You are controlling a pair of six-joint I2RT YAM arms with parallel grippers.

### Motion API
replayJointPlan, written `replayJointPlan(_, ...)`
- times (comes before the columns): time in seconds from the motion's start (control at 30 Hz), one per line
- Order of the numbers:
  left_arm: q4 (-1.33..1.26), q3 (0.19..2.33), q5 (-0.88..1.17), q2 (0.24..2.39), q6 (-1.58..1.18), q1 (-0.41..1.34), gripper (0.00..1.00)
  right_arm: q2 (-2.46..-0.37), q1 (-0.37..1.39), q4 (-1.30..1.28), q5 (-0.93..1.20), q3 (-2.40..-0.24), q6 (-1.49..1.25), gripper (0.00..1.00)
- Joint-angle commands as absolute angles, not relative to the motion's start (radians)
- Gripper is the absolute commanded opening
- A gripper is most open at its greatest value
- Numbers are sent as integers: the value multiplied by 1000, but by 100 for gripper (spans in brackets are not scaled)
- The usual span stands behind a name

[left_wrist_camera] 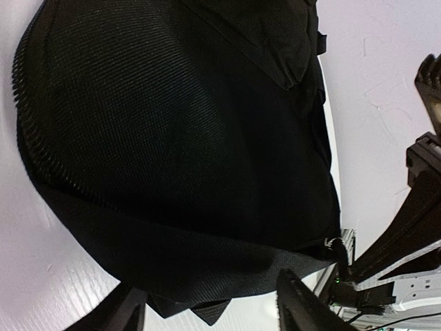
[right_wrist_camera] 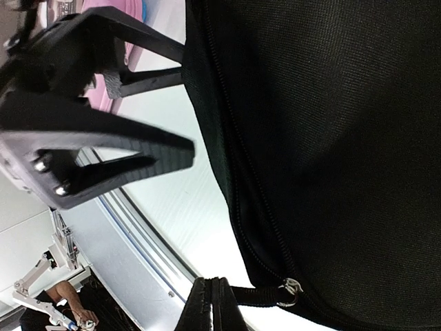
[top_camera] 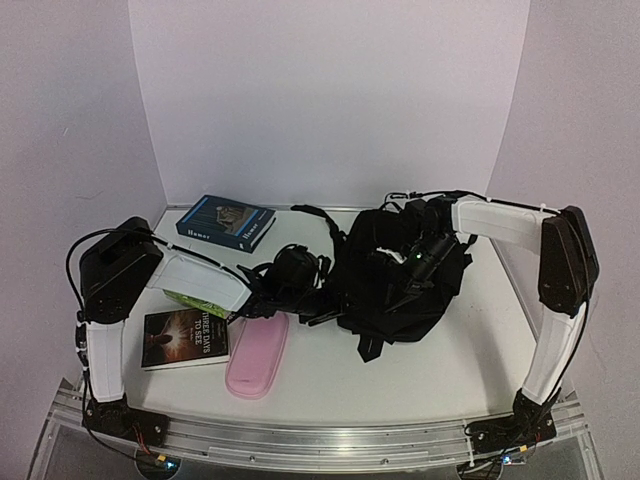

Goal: Pack the student bag
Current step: Unzip the student bag at the center of the board.

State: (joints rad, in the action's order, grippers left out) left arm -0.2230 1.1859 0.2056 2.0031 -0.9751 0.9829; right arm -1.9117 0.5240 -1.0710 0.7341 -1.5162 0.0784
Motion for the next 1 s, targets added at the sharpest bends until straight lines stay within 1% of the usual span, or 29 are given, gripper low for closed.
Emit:
replayJointPlan(0.0, -235, 1241, 176, 2023, -1010, 981, 60, -1866, 523, -1088, 726, -1507, 85, 0)
replayJointPlan(0.03, -235, 1238, 172, 2023, -1013, 980, 56, -1857, 524, -1088, 722, -1500, 88, 0)
replayJointPlan(0.07, -235, 1233, 170, 2020, -1014, 977, 49, -1850, 523, -1088, 717, -1493, 90, 0)
replayJointPlan(0.13, -237, 1216, 167, 2009, -1019, 966, 30, -1829, 523, -1088, 700, -1476, 99, 0)
replayJointPlan(0.2, -238, 1189, 167, 1990, -1023, 950, 16, -1805, 520, -1089, 668, -1455, 108, 0)
replayJointPlan(0.3, -222, 1151, 165, 1958, -1016, 923, 2, -1780, 500, -1091, 633, -1427, 117, 0)
replayJointPlan(0.37, -205, 1129, 159, 1928, -1006, 897, 0, -1761, 471, -1093, 624, -1406, 121, 0)
replayJointPlan(0.5, -177, 1090, 155, 1875, -978, 836, 0, -1731, 413, -1097, 572, -1367, 160, 0)
replayJointPlan(0.67, -109, 1113, 162, 1857, -916, 783, 0, -1736, 347, -1096, 489, -1333, 223, 0)
replayJointPlan(0.73, -92, 1133, 170, 1862, -893, 770, 0, -1749, 338, -1097, 494, -1330, 225, 0)
replayJointPlan(0.8, -78, 1160, 195, 1874, -847, 766, 1, -1754, 337, -1098, 549, -1331, 210, 0)
replayJointPlan(0.83, -66, 1182, 213, 1881, -809, 766, 5, -1755, 339, -1099, 572, -1334, 201, 0)
replayJointPlan(0.9, -64, 1203, 259, 1875, -737, 775, 22, -1756, 342, -1099, 616, -1342, 182, 0)
replayJointPlan(0.93, -76, 1195, 272, 1859, -696, 783, 39, -1755, 344, -1098, 633, -1345, 178, 0)
replayJointPlan(0.97, -75, 1187, 270, 1839, -653, 796, 49, -1756, 345, -1097, 643, -1347, 173, 0)
